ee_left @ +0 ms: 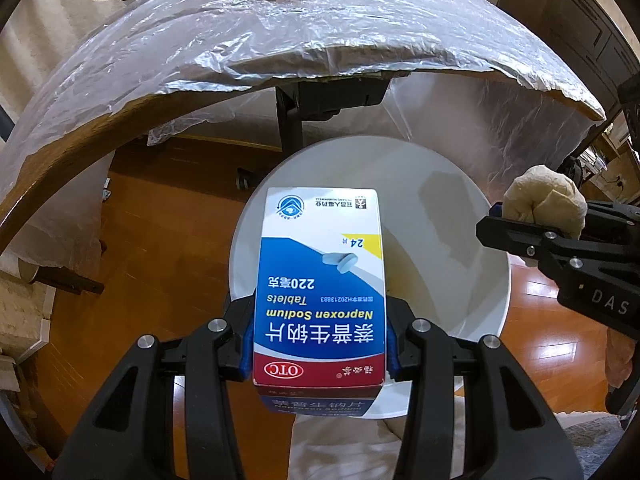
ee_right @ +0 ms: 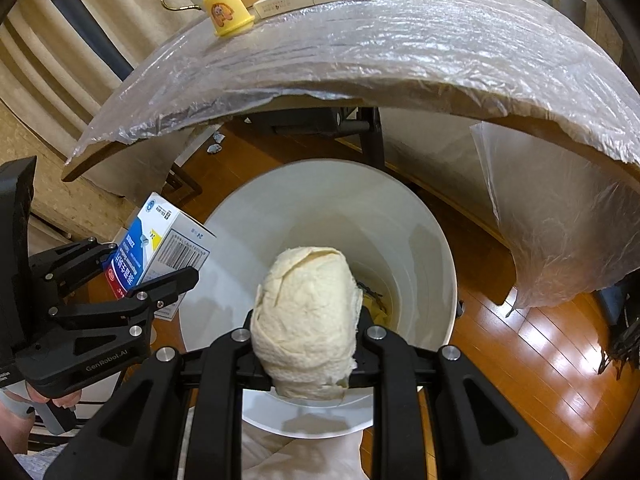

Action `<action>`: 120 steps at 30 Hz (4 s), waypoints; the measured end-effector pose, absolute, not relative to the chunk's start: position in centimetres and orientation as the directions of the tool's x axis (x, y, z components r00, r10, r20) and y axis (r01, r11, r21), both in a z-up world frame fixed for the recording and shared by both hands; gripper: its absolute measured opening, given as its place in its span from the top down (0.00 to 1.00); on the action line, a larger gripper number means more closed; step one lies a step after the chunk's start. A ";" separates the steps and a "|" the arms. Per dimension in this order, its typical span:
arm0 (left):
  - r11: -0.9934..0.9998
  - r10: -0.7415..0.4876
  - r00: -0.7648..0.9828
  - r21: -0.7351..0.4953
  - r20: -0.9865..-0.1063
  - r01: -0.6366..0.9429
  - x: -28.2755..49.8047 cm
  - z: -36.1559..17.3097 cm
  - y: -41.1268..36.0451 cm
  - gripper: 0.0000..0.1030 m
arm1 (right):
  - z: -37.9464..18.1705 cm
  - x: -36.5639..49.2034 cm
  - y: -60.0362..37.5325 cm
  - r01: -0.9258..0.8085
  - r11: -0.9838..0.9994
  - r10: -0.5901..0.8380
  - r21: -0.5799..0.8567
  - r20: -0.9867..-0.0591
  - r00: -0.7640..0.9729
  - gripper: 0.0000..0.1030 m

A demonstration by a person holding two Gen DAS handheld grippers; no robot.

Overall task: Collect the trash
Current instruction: 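Lower the held box and paper ball over the white bin opening, then open both tools to drop the box and paper ball into the bin, then move both open tools back over the yellow cup and white medicine box, then grasp the yellow cup with the left tool while the right tool grasps the white medicine box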

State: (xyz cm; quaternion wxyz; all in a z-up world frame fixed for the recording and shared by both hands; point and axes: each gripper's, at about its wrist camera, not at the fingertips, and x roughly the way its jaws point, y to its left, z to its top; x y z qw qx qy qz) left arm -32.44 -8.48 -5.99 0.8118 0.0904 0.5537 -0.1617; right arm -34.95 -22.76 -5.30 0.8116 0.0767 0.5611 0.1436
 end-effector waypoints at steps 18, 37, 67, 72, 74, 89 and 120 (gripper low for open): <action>0.916 -0.143 0.302 -0.010 -0.943 0.402 -31.6 -8.5 -9.7 0.54 | -7.6 -34.0 -21.3 -0.148 0.958 0.280 0.245 -0.911 0.302 0.79; 0.906 -0.185 0.437 0.020 -0.880 0.423 -32.1 -4.6 -8.6 0.12 | -3.7 -35.1 -24.0 -0.108 0.960 0.279 0.257 -0.871 0.405 0.42; 0.940 -0.202 0.637 0.035 -0.744 0.339 -23.1 4.6 -7.3 0.01 | 2.3 -17.6 -23.2 -0.005 0.966 0.228 0.260 -0.838 0.496 0.04; 0.934 -0.202 0.636 0.048 -0.744 0.353 -22.3 4.3 -7.2 0.01 | 1.4 -15.8 -21.2 -0.035 0.974 0.213 0.224 -0.849 0.483 0.04; 0.932 -0.203 0.632 0.050 -0.748 0.358 -21.8 4.1 -7.2 0.01 | 1.2 -15.4 -20.4 -0.051 0.983 0.177 0.175 -0.854 0.489 0.04; 0.912 -0.228 0.608 0.051 -0.760 0.407 -18.1 3.0 -8.9 0.01 | 1.2 -13.4 -22.7 0.007 0.994 0.089 0.106 -0.859 0.504 0.06; 0.887 -0.290 0.535 -0.014 -0.793 0.461 -16.0 1.9 -8.8 0.65 | 1.4 -14.7 -23.1 -0.016 0.996 0.088 0.093 -0.857 0.508 0.07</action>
